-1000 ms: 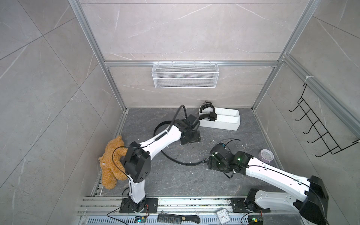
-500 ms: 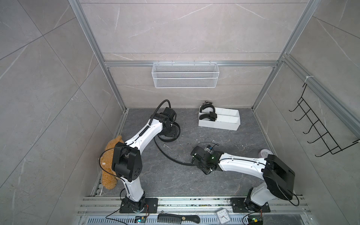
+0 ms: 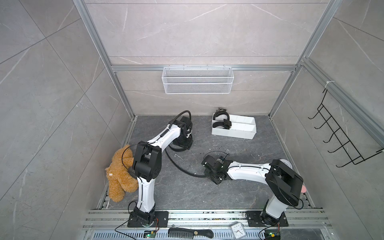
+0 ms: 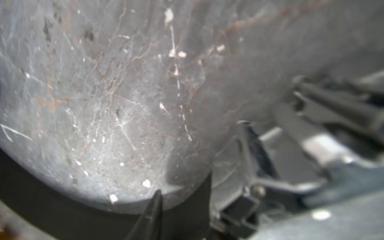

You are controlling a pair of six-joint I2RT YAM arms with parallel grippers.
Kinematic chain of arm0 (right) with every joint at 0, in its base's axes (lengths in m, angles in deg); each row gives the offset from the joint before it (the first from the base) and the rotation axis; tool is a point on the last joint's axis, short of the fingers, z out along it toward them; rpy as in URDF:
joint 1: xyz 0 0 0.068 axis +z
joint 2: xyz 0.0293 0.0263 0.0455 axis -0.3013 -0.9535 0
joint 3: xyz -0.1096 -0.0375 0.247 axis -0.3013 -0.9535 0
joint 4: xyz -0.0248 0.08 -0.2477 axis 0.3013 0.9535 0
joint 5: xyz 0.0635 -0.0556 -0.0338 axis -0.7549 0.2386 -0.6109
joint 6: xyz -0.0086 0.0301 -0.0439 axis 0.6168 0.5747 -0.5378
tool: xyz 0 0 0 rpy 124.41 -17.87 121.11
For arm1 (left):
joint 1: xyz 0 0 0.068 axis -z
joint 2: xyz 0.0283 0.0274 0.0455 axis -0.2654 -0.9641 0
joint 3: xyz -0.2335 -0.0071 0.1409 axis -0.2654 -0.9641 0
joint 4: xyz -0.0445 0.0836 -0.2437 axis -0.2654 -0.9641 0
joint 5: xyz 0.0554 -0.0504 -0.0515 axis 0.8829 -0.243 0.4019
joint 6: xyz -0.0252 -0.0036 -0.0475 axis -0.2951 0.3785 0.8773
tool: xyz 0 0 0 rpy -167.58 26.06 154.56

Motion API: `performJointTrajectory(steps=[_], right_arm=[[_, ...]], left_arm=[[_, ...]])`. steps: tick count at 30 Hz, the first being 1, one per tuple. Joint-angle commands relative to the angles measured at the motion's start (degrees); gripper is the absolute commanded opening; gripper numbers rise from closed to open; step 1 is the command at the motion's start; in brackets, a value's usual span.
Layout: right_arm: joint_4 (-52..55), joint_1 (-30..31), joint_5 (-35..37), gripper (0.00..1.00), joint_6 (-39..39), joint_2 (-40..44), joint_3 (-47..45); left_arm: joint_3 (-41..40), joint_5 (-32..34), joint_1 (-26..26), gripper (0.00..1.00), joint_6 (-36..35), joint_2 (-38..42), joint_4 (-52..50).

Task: Place the belts into the storage roll
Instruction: Roll the belt at the center of the board.

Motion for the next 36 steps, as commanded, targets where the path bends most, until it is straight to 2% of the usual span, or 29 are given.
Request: performJointTrajectory(steps=[1,4,7,10,12,14,20,23,30,32,33,36], right_arm=[[4.96,-0.45,2.08,0.19,-3.17,0.88,-3.38],[8.28,-0.87,4.09,0.16,-5.94,3.39,-4.14],[12.92,-1.55,6.68,0.14,-9.49,6.43,-4.65],[16.02,-2.55,8.64,0.13,-12.38,9.7,-6.29],[18.06,-3.98,9.44,0.13,-14.83,11.02,-6.92],[19.71,-5.89,10.15,0.13,-17.41,12.01,-7.52],[20.86,-18.29,9.24,0.14,-29.84,13.38,-8.45],[20.54,-25.64,8.46,0.14,-35.78,12.28,-7.76],[18.5,-40.81,5.31,0.14,-45.91,6.9,-3.28],[18.32,-43.63,4.32,0.17,-47.71,5.16,-1.36],[19.05,-44.49,3.62,0.23,-48.67,4.15,0.05],[21.13,-43.33,-0.98,0.5,-50.68,4.88,2.79]], left_arm=[[1.3,-0.06,0.22,0.71,-4.71,-2.0,0.33],[1.66,-3.13,0.43,0.68,-5.36,-3.91,2.23],[2.9,-0.08,0.65,0.66,-5.53,-6.8,2.12],[2.67,-0.91,0.95,0.63,-4.95,-8.33,2.92],[1.9,-1.87,1.67,0.57,-5.16,-8.84,3.18],[0.11,-2.67,2.93,0.45,-5.06,-8.5,3.48],[-12.57,-6.85,6.21,0.11,-1.32,-1.91,5.18],[-18.01,-10.25,8.24,0.01,0.43,2.38,5.13],[-25.48,-13.41,14.13,0.0,3.23,7.79,3.98],[-26.57,-13.28,15.02,0.0,3.07,8.9,3.74],[-27.02,-12.94,15.23,0.0,3.19,9.51,3.82],[-27.11,-12.7,15.42,0.0,4.53,10.94,5.21]])
